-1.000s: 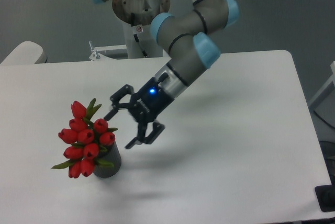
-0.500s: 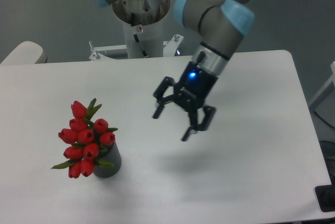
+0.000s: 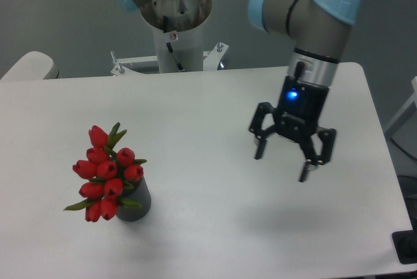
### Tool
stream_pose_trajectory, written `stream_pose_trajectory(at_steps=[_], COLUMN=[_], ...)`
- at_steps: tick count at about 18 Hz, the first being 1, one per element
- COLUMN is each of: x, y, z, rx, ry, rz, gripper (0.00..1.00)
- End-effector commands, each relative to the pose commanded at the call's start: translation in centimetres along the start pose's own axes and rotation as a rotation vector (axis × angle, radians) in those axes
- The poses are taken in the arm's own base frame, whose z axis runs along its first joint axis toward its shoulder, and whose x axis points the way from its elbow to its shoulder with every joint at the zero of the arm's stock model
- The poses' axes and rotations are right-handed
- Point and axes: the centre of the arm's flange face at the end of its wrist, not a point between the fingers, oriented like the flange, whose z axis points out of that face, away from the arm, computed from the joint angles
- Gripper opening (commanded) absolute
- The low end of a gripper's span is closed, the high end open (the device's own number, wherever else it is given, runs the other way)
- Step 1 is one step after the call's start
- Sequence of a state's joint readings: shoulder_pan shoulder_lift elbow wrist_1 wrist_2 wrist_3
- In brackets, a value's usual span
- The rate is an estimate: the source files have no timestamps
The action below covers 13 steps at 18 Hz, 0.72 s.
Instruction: Insert the flowers into the vase
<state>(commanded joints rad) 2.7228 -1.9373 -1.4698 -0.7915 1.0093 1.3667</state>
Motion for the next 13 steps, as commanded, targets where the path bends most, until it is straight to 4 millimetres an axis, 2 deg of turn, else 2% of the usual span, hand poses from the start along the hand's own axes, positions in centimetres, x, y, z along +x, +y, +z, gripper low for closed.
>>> stream_pose_trajectory(at_steps=[3, 7, 9, 13], x=[-1.7, -2.9, -3.0, -2.4], y=[0.1, 1.2, 1.7, 1.2], z=[-0.2, -0.7, -0.6, -0.1], rx=[-0.040, -0.181, -0.234, -0.245], ry=[0.007, 0.040, 0.059, 0.072], rz=[0.025, 0.154, 0.202, 0.200], gripper=[1.00, 1.00, 1.00, 1.00])
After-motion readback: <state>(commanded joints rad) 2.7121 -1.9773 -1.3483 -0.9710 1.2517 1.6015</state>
